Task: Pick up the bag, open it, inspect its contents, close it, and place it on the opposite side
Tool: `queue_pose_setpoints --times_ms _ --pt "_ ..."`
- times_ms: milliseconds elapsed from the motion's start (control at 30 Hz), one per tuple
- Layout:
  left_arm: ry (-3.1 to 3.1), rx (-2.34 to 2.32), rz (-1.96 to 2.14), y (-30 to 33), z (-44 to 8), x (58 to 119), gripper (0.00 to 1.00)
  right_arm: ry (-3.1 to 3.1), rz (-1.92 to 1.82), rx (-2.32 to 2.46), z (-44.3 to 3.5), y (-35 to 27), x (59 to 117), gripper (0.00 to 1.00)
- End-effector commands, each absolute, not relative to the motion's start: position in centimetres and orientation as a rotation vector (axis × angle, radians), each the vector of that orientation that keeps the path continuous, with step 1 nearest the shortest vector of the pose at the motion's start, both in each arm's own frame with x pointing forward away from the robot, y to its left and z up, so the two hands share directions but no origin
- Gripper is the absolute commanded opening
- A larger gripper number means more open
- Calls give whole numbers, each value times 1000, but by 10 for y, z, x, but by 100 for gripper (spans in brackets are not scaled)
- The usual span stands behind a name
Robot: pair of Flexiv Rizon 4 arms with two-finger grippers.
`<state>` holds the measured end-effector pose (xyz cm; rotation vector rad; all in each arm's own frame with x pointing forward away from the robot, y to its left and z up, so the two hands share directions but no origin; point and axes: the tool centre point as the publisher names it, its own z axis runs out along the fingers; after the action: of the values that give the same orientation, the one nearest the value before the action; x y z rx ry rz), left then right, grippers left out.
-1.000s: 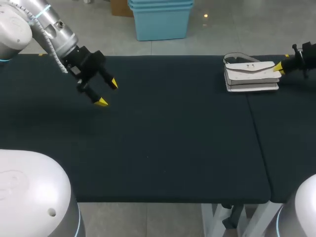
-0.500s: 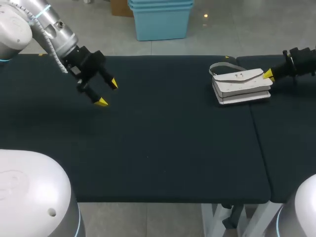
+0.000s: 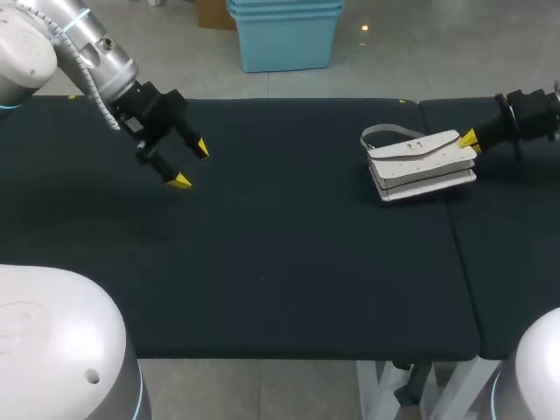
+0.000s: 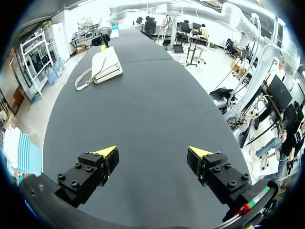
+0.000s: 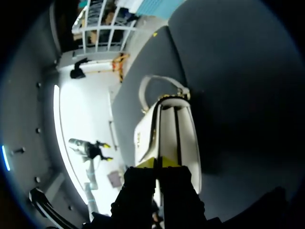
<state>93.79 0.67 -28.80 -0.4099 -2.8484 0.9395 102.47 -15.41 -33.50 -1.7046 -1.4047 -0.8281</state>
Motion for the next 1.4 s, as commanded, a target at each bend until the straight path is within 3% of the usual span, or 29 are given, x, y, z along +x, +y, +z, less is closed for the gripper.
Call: queue_pose_setpoints --times_ms 33,333,633,1400 --pt "-2849 -411 944 7 -289 938 100 -1280 -1222 -2046 -331 -150 1005 0" --pt "-2849 -411 944 7 -289 938 100 -1280 -1222 -2046 -331 -150 1005 0" --pt "-2849 -411 944 7 -289 938 100 -1215 -1426 -2029 -340 -99 968 0" --pt "-2849 -411 944 7 -289 938 100 -1178 -1376 -1995 -363 -24 942 0"
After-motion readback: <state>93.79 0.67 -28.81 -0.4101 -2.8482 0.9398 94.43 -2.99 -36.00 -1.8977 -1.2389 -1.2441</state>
